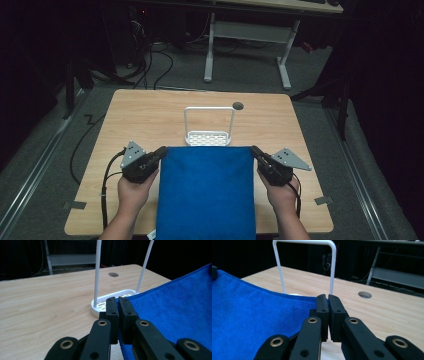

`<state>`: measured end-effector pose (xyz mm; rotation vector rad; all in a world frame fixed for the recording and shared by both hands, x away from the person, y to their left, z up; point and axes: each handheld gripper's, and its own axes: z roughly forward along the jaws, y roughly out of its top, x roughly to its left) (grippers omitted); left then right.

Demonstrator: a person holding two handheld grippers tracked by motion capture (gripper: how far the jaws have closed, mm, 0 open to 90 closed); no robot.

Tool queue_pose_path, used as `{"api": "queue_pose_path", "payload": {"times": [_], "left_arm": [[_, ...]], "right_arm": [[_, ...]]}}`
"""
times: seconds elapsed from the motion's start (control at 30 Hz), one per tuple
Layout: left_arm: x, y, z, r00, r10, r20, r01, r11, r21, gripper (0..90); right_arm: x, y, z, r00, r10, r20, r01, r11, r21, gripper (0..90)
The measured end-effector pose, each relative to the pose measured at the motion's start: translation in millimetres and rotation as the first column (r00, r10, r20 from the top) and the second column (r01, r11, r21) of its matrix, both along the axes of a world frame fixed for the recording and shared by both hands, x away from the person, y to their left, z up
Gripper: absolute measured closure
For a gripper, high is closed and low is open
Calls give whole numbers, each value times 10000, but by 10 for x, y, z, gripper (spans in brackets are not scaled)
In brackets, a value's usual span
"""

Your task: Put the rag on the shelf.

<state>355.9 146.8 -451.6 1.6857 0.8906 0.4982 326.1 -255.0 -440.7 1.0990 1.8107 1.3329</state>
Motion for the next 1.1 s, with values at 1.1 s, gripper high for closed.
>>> {"api": "queue_pose_path", "payload": {"times": [1.1], "left_arm": [[-478,-52,620,9707,-349,2376,498,9971,-573,877]], "right_arm": [[-455,-55,659,9662,58,2578,-268,9966,780,882]]}}
